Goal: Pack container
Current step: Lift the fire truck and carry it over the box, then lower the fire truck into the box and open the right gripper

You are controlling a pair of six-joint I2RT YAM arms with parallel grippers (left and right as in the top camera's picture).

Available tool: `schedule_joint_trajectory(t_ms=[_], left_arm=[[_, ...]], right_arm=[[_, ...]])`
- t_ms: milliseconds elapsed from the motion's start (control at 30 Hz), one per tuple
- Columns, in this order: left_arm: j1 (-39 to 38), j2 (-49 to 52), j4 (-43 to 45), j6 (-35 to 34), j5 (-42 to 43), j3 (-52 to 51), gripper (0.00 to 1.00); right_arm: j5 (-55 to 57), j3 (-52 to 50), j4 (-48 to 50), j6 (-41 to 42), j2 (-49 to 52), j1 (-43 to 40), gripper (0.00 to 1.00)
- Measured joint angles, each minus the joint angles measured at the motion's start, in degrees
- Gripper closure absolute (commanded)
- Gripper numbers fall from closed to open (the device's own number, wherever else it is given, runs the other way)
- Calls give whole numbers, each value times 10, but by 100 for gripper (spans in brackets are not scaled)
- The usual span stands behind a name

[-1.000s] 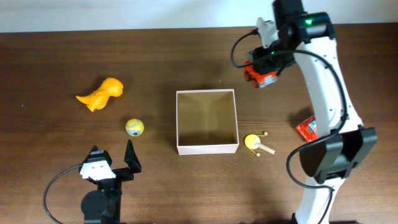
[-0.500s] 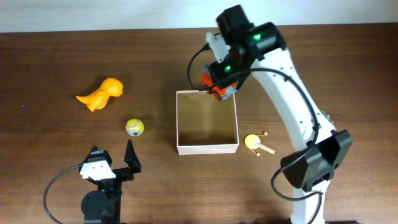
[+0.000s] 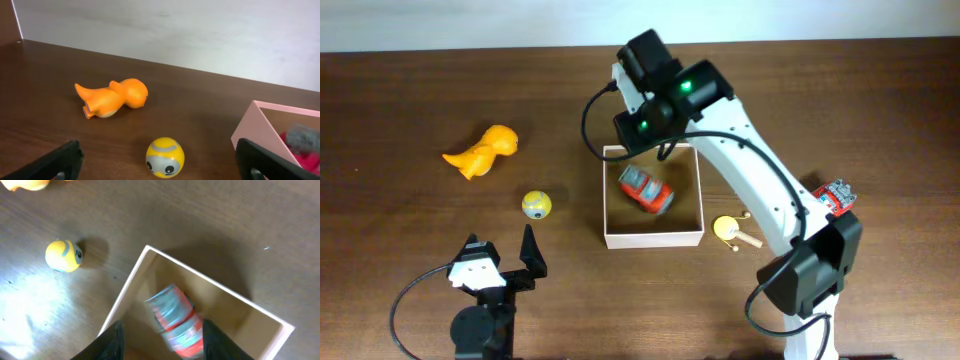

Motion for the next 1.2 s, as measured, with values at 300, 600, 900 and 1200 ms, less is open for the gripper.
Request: schedule_joint_trajectory(t_ms=[300,600,900,1200], left_arm=[[0,0,0,0,0,0,1],[0,0,0,0,0,0,1],[0,0,0,0,0,0,1],[0,0,0,0,0,0,1]], right_arm=[[0,-44,45,54,0,14,54],[3,-45,-16,31,0,17,43],[31,-45,-116,49,0,17,43],[32,-110,-87,138,0,17,44]])
